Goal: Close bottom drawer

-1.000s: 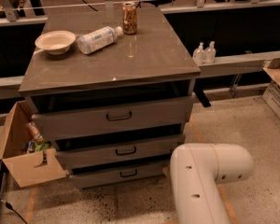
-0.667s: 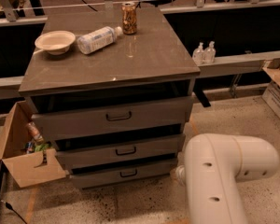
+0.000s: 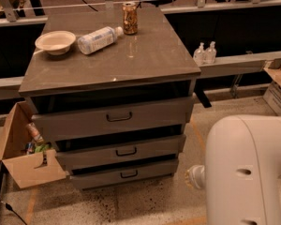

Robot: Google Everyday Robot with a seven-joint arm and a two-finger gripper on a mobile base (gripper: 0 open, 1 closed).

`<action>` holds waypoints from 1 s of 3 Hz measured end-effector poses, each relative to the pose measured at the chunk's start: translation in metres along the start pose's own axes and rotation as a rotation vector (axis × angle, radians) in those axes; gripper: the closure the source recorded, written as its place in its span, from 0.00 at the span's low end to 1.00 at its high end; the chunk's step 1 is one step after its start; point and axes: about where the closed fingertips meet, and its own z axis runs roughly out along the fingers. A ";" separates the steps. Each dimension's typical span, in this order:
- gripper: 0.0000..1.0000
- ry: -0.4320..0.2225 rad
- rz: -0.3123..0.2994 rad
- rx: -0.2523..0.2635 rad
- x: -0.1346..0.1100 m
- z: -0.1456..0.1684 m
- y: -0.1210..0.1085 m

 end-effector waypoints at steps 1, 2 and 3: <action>1.00 0.105 0.033 -0.034 0.010 -0.074 -0.010; 1.00 0.204 0.038 -0.045 0.013 -0.144 -0.021; 1.00 0.280 -0.016 -0.076 0.011 -0.205 -0.022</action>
Offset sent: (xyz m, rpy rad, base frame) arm -0.0161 -0.0530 0.3107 -0.5693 -0.1222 -0.1650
